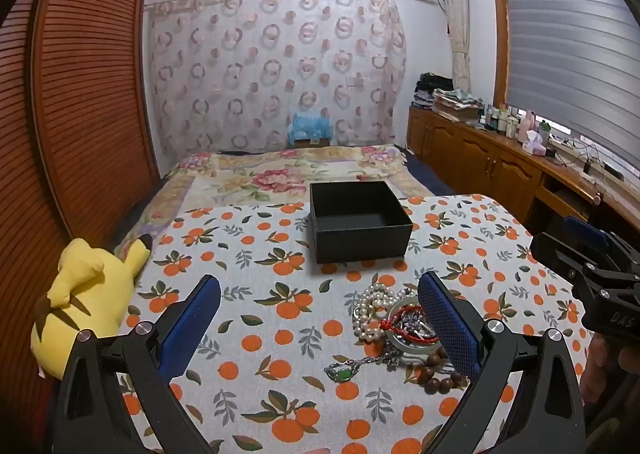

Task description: Organize jewelry

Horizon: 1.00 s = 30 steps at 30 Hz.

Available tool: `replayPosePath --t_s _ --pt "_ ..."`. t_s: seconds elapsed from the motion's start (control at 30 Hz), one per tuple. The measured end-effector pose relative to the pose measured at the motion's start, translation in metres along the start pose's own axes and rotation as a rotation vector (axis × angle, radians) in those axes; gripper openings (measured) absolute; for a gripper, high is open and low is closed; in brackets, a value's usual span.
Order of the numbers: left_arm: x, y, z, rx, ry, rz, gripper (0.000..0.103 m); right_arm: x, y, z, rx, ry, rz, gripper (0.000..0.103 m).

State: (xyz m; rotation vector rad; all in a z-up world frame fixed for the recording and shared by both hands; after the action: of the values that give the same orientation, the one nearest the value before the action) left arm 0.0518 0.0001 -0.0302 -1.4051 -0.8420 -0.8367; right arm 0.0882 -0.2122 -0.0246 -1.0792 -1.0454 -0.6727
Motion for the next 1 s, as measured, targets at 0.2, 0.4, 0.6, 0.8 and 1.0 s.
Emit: replayPosePath --t_s 0.2,0.4,0.6,0.8,1.0 --pt "0.0003 -0.001 -0.0003 0.0 0.001 -0.002 0.095 0.0 -0.0011 -0.001 -0.001 0.003 -0.002 0.101" --pt "0.0 0.0003 -0.0002 -0.002 0.0 0.0 0.095 -0.0005 0.0004 -0.0004 -0.001 -0.001 0.004 0.101" --pt "0.0001 0.0002 -0.0002 -0.002 -0.001 -0.001 0.095 -0.0007 0.0009 -0.0003 -0.001 0.0 0.006 0.101" --pt "0.0001 0.0001 -0.0001 -0.003 -0.002 -0.002 0.095 -0.0004 0.0006 -0.0002 -0.002 0.0 0.005 0.101" --pt "0.0002 -0.0001 -0.0001 -0.004 -0.003 -0.003 0.095 -0.0003 0.0004 -0.0002 -0.002 0.0 0.005 0.101"
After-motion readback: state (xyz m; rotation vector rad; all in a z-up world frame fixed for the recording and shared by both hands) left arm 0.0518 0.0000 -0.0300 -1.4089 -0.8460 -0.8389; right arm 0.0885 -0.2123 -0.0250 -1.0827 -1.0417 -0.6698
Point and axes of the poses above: each gripper's, at about its wrist camera, not at the fingertips, and y roughly the way its jaws point, z to its left, x to its top, the point moved 6 cm from there along y, roughly the way its jaws point, and after that the axes turned 2 degrees about -z, right-handed, at the moved point
